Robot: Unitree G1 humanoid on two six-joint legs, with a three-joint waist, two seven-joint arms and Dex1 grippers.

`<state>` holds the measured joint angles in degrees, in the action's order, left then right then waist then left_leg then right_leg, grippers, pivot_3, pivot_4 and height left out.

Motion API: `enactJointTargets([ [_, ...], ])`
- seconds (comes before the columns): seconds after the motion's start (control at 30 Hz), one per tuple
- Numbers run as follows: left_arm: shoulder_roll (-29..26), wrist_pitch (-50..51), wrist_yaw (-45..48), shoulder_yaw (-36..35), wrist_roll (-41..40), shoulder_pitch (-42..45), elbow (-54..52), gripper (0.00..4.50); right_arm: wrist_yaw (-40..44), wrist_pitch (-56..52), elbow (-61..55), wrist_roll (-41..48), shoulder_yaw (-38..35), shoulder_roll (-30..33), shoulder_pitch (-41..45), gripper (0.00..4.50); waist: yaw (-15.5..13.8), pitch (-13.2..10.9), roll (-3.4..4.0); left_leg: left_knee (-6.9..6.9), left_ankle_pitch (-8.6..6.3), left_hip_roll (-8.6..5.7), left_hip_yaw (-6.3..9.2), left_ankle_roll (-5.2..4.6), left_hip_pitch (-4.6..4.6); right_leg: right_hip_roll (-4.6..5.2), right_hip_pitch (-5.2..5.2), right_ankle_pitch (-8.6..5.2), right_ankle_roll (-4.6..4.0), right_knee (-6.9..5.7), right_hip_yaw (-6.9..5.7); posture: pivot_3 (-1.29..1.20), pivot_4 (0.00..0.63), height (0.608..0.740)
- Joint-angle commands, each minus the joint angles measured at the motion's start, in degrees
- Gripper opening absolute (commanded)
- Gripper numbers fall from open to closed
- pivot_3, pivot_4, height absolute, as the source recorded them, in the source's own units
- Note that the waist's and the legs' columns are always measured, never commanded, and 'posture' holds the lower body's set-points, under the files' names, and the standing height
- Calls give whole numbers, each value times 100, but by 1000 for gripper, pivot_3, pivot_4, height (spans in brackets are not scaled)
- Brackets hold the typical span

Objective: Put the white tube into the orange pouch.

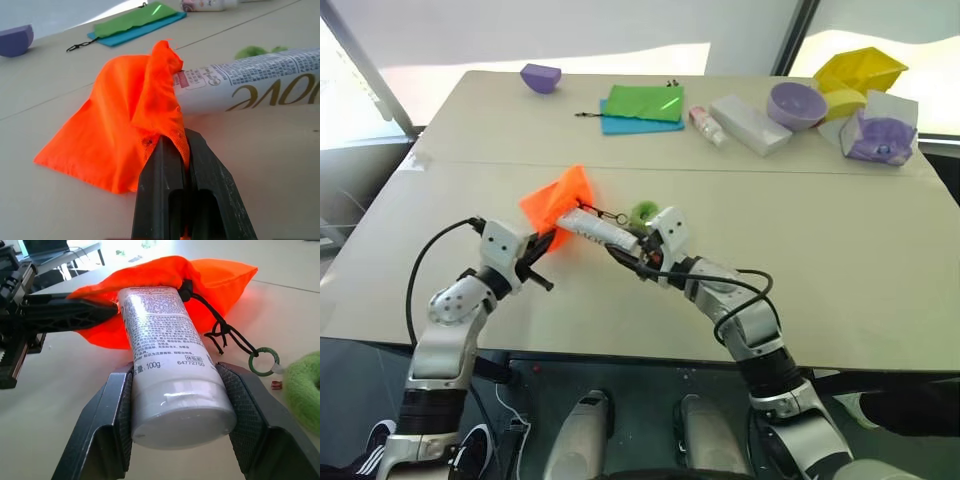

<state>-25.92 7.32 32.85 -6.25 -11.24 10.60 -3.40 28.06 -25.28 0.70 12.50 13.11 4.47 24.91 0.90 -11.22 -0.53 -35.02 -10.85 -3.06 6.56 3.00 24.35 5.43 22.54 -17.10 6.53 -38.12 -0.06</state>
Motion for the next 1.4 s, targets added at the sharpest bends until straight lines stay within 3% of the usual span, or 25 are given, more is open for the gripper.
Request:
enactJointTargets([
  [0.03, -46, -156, 4, -30, 12, 40, -75, 0, -25, 123, -306, -71, 20, 32, -75, 2293, 4, 0, 0, 0, 0, 0, 0, 0, 0, 0, 0, 0, 0, 0, 0, 0, 150, 740],
  [0.4, -26, -258, -154, -454, -268, 165, 251, 0, 891, 402, -810, -503, 677, 944, -181, 2293, 27, 0, 0, 1, 0, 4, 0, 0, 0, -4, 2, 0, 0, -1, -1, 0, 150, 740],
  [0.63, -134, 35, 466, -416, -795, 88, 31, 0, 661, 300, -790, -401, 506, 611, -175, 2293, 10, 0, -1, -2, 0, 4, 0, 0, 0, -2, -1, 0, 0, 0, 0, 0, 150, 740],
  [1.1, -421, 304, 704, -27, -447, 377, 401, 0, 18, 376, -467, -506, 441, 36, -168, 2293, 13, 0, -1, 2, 0, 3, 1, 1, 0, -3, 2, 1, -1, 0, 0, 0, 150, 740],
  [1.4, -163, 823, 409, 123, -545, 533, -189, 0, -332, 729, -80, -783, 431, -256, -92, 2293, 14, 1, -1, 1, 2, 4, 2, 4, -1, -6, 1, 2, -4, -1, 0, 0, 150, 740],
])
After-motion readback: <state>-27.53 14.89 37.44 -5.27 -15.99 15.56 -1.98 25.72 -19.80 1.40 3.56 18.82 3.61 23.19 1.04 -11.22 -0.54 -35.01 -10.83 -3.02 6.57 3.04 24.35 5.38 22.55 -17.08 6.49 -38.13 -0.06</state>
